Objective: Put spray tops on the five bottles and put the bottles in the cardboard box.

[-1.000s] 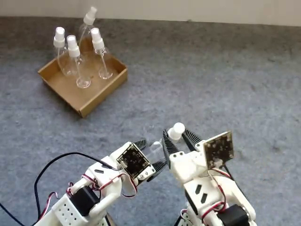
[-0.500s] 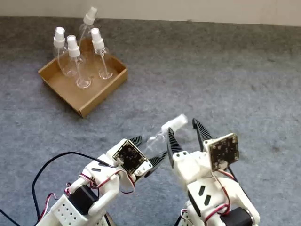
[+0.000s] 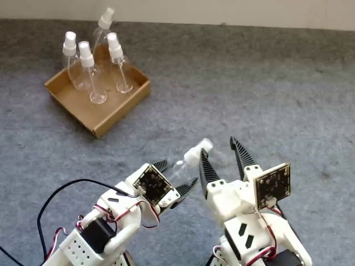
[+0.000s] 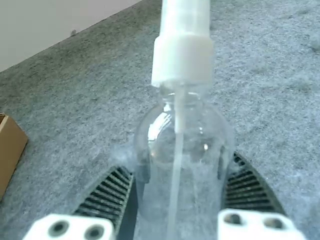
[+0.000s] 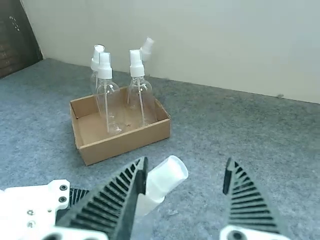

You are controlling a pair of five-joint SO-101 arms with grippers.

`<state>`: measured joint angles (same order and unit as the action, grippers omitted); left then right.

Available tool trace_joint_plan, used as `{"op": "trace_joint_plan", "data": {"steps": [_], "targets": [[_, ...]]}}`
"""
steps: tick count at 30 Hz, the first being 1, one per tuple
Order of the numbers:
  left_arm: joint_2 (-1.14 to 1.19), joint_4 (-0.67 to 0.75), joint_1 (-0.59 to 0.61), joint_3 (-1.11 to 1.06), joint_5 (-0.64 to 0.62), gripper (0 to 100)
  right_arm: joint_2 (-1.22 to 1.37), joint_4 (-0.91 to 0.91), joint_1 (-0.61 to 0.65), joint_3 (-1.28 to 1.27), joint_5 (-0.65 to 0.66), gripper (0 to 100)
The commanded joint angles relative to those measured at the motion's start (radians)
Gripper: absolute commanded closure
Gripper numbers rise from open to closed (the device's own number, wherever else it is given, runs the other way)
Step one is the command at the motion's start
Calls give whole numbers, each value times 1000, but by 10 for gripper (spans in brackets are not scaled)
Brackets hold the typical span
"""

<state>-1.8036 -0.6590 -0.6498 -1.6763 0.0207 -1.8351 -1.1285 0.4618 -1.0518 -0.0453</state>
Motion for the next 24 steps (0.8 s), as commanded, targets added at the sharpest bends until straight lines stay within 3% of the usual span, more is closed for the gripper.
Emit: {"op": "trace_joint_plan", "data": {"steps": [1,10,20,24], "targets": [[-21,46,10,-19,-11,940,-4,-8,-1,39,3,779],[-21,60,2,-19,-11,940,-4,1,-177,31,5,968],[-21,87,1,-19,-12,940,-4,8,-309,-48,6,980],[-21,86,-19,-19,-12,940,-4,148,-315,-196,11,979]]}}
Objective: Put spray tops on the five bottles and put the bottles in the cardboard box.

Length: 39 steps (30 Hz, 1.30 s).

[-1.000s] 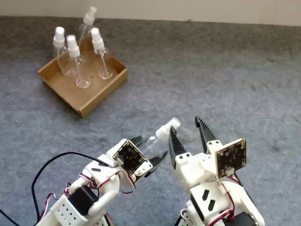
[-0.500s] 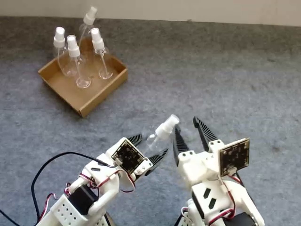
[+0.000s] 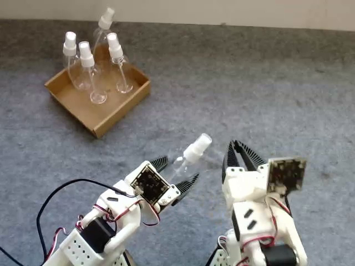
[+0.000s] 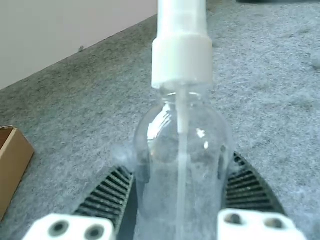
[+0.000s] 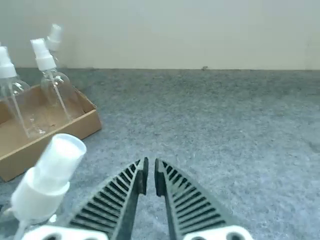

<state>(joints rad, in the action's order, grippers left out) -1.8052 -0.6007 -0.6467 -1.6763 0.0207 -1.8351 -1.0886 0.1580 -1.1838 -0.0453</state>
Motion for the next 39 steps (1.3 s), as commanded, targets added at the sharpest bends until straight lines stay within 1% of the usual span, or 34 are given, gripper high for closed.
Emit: {"op": "trace_joint_plan", "data": {"steps": [1,5,8,21,26,33,39], "targets": [[-19,25,-41,-19,-12,940,-4,153,-12,-102,11,979],[-18,23,-99,-19,-9,940,-4,325,-12,-226,11,979],[-16,23,-99,-19,-9,940,-4,371,-12,-269,11,979],[-16,21,-96,-19,-8,940,-4,375,-7,-271,8,979],[-16,21,-96,-19,-8,940,-4,372,-5,-194,5,979],[-16,21,-96,-19,-8,940,-4,371,124,-171,9,979],[-16,21,-96,-19,-8,940,-5,371,131,-170,9,979]]}}
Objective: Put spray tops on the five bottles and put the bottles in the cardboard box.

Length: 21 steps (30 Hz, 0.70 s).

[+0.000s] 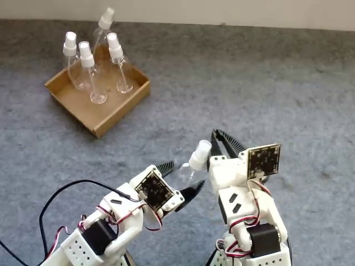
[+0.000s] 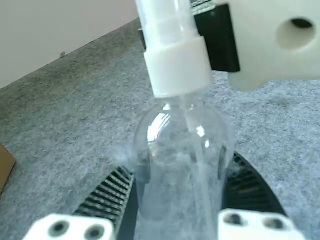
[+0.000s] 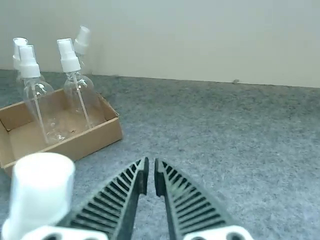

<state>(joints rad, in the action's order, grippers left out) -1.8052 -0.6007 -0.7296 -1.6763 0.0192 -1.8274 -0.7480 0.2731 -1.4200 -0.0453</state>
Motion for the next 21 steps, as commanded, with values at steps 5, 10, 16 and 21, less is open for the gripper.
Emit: {"op": "trace_joint_plan", "data": {"steps": [5,10,16,21], "targets": [[-16,21,-12,-19,-6,940,-13,30,18,67,9,979],[-16,21,-7,-19,-6,940,-13,30,19,68,9,979],[-16,29,47,-19,-6,940,-13,-2,21,110,9,979],[-16,29,45,-19,-6,940,-13,-111,81,170,11,979]]}}
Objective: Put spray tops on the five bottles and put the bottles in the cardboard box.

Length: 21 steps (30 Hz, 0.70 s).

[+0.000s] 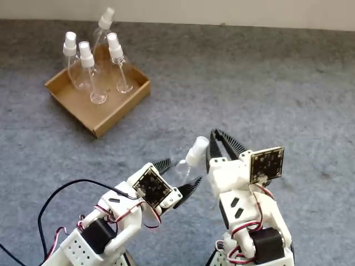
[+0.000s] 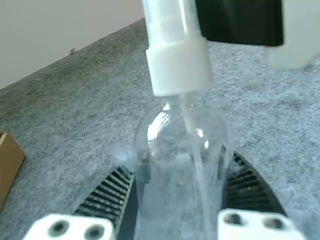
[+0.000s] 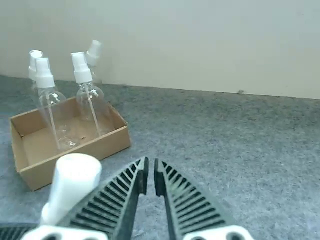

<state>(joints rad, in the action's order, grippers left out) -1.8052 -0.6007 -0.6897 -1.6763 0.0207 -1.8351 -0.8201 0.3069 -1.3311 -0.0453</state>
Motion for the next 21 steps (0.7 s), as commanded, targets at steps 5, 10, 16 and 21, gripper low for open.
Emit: {"op": "trace_joint_plan", "data": {"steps": [5,10,16,21], "targets": [[-16,29,5,-19,-8,940,-5,-45,101,81,11,979],[-16,29,7,-19,-8,940,-5,-47,101,82,11,979],[-16,29,8,-19,-6,940,-5,-47,101,82,11,979],[-18,71,96,-19,-6,940,-5,-47,101,74,11,979]]}}
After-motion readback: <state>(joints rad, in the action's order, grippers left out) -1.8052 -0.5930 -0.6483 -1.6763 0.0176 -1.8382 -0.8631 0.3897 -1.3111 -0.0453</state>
